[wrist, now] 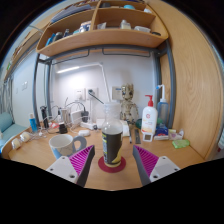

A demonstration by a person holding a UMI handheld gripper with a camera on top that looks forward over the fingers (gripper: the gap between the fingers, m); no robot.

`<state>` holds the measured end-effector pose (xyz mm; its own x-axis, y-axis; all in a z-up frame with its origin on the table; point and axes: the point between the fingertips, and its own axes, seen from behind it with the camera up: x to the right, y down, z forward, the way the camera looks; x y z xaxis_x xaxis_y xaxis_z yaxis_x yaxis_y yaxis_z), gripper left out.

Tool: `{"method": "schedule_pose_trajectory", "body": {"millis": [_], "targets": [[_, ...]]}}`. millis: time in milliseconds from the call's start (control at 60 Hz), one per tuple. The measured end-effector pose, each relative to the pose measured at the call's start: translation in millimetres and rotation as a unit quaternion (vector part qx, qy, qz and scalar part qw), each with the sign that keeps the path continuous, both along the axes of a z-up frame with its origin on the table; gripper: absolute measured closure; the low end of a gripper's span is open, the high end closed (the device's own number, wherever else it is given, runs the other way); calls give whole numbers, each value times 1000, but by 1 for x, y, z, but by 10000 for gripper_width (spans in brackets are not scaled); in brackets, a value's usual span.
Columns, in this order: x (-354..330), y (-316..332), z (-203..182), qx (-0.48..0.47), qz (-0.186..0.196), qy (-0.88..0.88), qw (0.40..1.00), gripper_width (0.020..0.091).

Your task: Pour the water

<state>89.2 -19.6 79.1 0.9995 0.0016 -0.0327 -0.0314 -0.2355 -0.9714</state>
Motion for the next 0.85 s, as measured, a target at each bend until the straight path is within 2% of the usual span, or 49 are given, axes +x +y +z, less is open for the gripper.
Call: {"method": "schedule_pose_trajectory", "body": {"millis": [350, 850], "targets": [[-16, -98, -2, -6, -39, -14, 999, 327], [-15, -134, 3, 9, -58, -8, 998, 325]]}}
